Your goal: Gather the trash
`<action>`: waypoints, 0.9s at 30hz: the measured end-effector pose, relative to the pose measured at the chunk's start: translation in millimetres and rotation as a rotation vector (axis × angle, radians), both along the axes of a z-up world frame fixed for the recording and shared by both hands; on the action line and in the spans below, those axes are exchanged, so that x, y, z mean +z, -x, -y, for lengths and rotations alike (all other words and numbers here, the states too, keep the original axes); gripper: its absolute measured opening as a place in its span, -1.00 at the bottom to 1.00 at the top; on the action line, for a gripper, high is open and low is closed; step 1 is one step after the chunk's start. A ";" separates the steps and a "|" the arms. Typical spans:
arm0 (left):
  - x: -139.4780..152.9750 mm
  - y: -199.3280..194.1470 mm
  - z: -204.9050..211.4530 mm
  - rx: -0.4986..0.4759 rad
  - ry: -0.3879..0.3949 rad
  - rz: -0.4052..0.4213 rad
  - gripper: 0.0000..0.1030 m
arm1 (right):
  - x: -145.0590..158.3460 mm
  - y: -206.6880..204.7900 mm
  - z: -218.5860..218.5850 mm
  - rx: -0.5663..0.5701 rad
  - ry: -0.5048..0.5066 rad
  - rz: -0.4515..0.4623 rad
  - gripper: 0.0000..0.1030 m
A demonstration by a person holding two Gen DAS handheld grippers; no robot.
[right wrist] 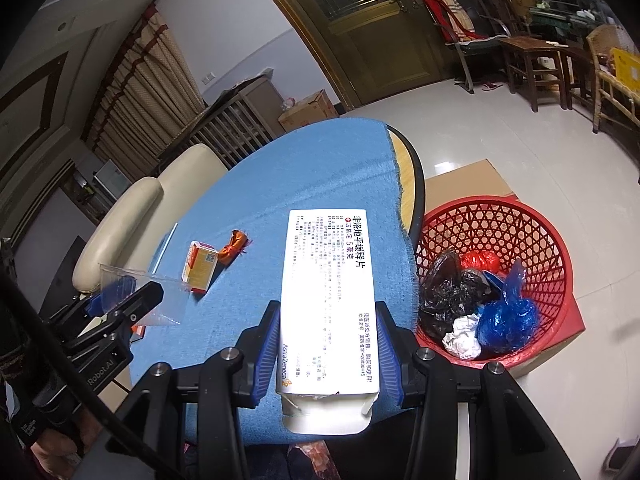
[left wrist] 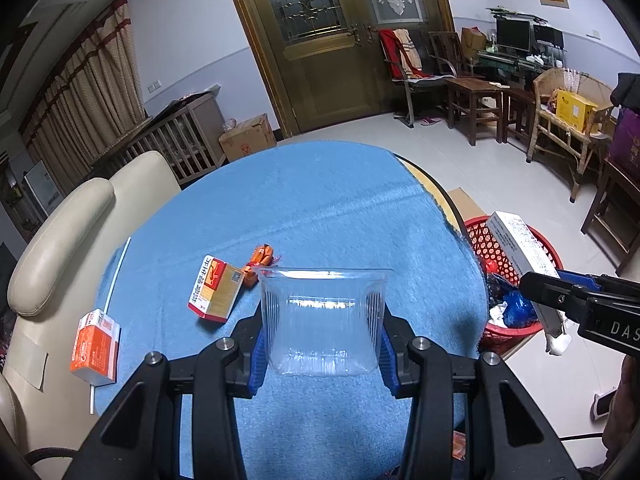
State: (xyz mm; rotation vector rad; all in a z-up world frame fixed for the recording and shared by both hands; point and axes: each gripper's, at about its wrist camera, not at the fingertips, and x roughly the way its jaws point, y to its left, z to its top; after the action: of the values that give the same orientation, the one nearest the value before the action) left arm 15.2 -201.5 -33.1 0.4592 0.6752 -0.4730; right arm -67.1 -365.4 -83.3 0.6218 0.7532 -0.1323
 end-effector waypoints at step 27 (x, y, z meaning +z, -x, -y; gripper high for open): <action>-12.4 0.1 8.9 -0.023 -0.031 -0.037 -0.09 | -12.7 4.8 11.9 -0.033 -0.035 -0.023 -0.08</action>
State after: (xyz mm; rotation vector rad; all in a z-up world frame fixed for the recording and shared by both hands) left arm 15.1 -210.4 -45.5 0.4888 0.7141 -0.4944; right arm -71.9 -377.3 -96.0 0.6671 0.7690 -0.1572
